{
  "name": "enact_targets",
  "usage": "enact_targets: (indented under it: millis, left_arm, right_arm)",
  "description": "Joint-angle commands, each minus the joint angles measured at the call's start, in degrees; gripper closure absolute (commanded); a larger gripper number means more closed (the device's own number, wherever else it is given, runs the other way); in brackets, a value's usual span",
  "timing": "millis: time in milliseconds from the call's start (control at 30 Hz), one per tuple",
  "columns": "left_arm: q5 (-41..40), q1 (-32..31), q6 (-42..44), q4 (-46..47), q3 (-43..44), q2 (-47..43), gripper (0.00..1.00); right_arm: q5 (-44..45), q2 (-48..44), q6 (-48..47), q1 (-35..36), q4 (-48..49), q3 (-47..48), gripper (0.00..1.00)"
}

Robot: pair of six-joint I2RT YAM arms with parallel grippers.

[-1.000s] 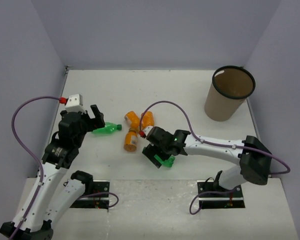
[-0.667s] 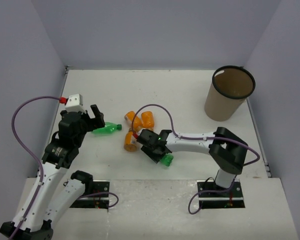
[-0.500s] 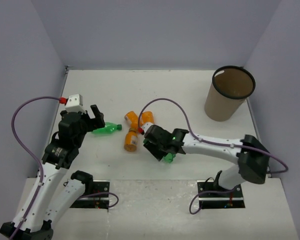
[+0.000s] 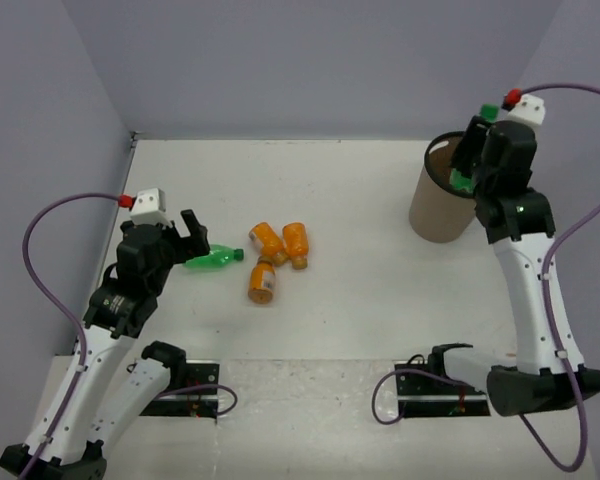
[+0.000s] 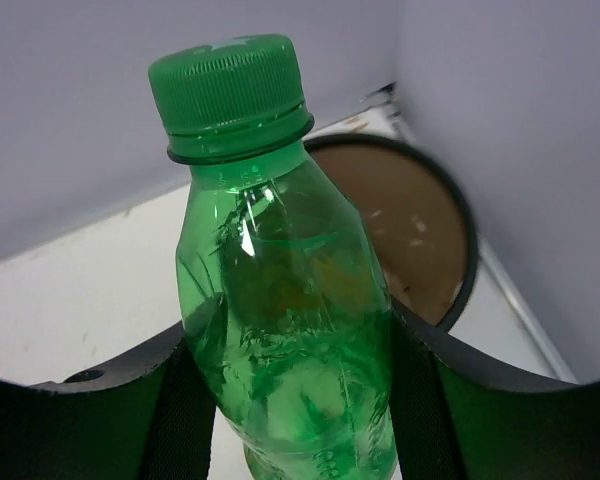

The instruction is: Put the plastic bottles in the bin

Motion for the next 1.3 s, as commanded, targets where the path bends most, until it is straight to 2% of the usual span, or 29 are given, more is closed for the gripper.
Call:
enact_targets:
  millis: [0,233,267,367,533,667,767,833,900,967,1000,1067,1133,1267]
  left_arm:
    - [0.2,-0.2,1.1,2.4,-0.4,0.1,0.00]
    - [0.6,-0.2,1.3,2.4,-0.3,0.3,0.00]
    - [0.6,-0.2,1.4,2.4,-0.4,0.4,0.00]
    - [-0.2,-0.2,1.3,2.3,-0.2,0.8,0.00]
    - [-2.9,-0.2,0.2,1.4,0.4,2.3,0.00]
    - [-5.9,-0.2,-3.5,-2.2,2.4,5.6,0.00]
    - [-8.8,-0.2,-11.7,-8.7,7.0,8.9,0.00]
    - [-11.8,-0.2,-23.6,-15.1,10.1,11.1,0.00]
    - [-13.8,-0.1,-38.0,-20.1,11.2,12.2,0.00]
    - [-12.2,-0.1,-46.5,-23.8,9.9,12.4,0.00]
    - [-11.3,-0.1,-51.5,-23.5,8.8,11.9,0.00]
    - [-9.5,-0.1,-56.8,-18.9,3.8,10.2,0.00]
    - [-8.7,-0.1,-58.5,-15.3,0.5,10.7,0.00]
    - [-9.4,-0.1,-67.7,-23.3,4.3,19.8,0.00]
  right_arm:
    - [2.1,7.6,2.8,-7.6,1.3,7.9,0.68]
    - [2.0,18.8,0.9,-10.7,-0.5,15.3,0.48]
    - [2.3,19.6,0.9,-10.7,-2.1,16.7,0.33]
    - [1.7,20.1,1.8,-10.7,-3.0,16.9,0.01]
    - [0.7,17.7,3.2,-10.6,-5.1,19.4,0.01]
    - [-2.9,12.3,3.2,-8.4,-6.1,19.9,0.01]
    - [-1.2,7.5,1.9,-3.6,-4.9,16.4,0.01]
    - [-1.9,3.8,1.6,-1.3,-3.5,12.8,0.01]
    - [-10.0,1.1,3.3,-1.4,-1.4,8.1,0.01]
    - [-19.8,-3.0,4.4,-1.4,2.7,2.8,0.01]
    - [-21.9,-4.0,4.7,-1.4,3.7,1.5,0.01]
    - [-26.0,-6.2,5.4,-1.4,4.7,-0.8,0.01]
    - [-28.5,-6.9,5.3,-1.4,4.9,-1.5,0.01]
    - [-29.8,-7.8,5.0,-1.4,5.7,-2.8,0.01]
